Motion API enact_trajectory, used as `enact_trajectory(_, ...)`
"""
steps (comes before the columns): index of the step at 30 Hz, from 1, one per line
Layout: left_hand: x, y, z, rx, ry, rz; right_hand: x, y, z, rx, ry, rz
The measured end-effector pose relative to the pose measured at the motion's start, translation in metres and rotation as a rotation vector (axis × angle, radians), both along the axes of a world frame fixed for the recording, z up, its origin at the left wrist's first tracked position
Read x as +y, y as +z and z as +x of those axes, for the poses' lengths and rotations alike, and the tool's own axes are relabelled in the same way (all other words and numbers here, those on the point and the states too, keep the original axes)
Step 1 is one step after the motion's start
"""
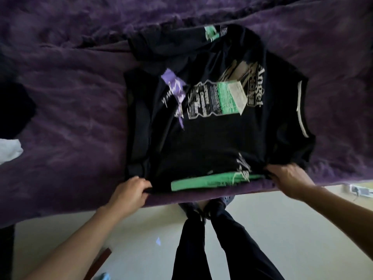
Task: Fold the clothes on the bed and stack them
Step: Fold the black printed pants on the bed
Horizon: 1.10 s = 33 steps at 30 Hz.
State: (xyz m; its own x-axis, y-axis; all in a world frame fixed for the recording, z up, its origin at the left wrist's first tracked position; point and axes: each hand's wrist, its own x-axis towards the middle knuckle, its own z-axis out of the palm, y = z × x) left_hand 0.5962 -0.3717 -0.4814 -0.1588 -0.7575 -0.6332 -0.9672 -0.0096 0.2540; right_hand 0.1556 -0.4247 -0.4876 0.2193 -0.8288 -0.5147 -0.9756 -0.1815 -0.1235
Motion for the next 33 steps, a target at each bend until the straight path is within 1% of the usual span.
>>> enact_trajectory(1,-0.002,0.006,-0.002,0.013,0.033,0.076,0.003,0.003,-0.004,0.077,-0.013,0.120)
enact_trajectory(3,-0.015,0.017,0.000,0.083,0.114,0.172,-0.011,0.007,-0.007,0.096,-0.068,0.213)
enact_trajectory(7,-0.060,0.042,0.018,0.241,0.190,0.420,-0.068,0.024,-0.005,-0.034,-0.160,0.254)
enact_trajectory(8,-0.071,0.048,0.021,0.286,0.224,0.471,-0.084,0.031,-0.006,-0.075,-0.181,0.259)
enact_trajectory(9,-0.082,0.054,0.023,0.338,0.275,0.479,-0.099,0.040,-0.007,-0.124,-0.200,0.241)
enact_trajectory(10,-0.093,0.059,0.025,0.382,0.337,0.440,-0.114,0.048,-0.007,-0.175,-0.216,0.204)
enact_trajectory(13,-0.136,0.066,0.029,0.441,0.539,0.190,-0.168,0.067,-0.005,-0.282,-0.252,0.085)
enact_trajectory(16,-0.191,0.060,0.029,0.432,0.664,0.032,-0.230,0.069,0.005,-0.288,-0.260,0.039)
enact_trajectory(19,-0.246,0.041,0.027,0.328,0.714,-0.048,-0.296,0.060,0.020,-0.251,-0.285,-0.003)
enact_trajectory(22,-0.294,0.016,0.026,0.171,0.798,-0.175,-0.350,0.037,0.034,-0.122,-0.281,-0.087)
enact_trajectory(23,-0.305,0.008,0.023,0.044,0.773,-0.258,-0.361,0.029,0.039,-0.063,-0.272,-0.151)
enact_trajectory(24,-0.312,0.000,0.018,-0.123,0.689,-0.350,-0.368,0.021,0.044,-0.009,-0.232,-0.249)
enact_trajectory(25,-0.316,-0.008,0.010,-0.267,0.569,-0.453,-0.369,0.011,0.048,0.017,-0.148,-0.363)
enact_trajectory(26,-0.316,-0.016,0.001,-0.337,0.449,-0.557,-0.367,-0.002,0.051,0.010,-0.028,-0.458)
enact_trajectory(27,-0.315,-0.026,-0.008,-0.343,0.351,-0.620,-0.361,-0.014,0.054,-0.014,0.098,-0.496)
enact_trajectory(28,-0.312,-0.036,-0.015,-0.331,0.269,-0.624,-0.352,-0.027,0.054,-0.039,0.209,-0.479)
enact_trajectory(29,-0.310,-0.047,-0.021,-0.328,0.207,-0.577,-0.344,-0.040,0.052,-0.028,0.295,-0.409)
enact_trajectory(30,-0.308,-0.058,-0.023,-0.332,0.184,-0.509,-0.338,-0.052,0.047,0.007,0.332,-0.309)
enact_trajectory(32,-0.309,-0.072,-0.022,-0.309,0.222,-0.418,-0.333,-0.074,0.035,0.062,0.298,-0.137)
enact_trajectory(33,-0.315,-0.072,-0.021,-0.248,0.297,-0.441,-0.336,-0.078,0.032,0.061,0.277,-0.083)
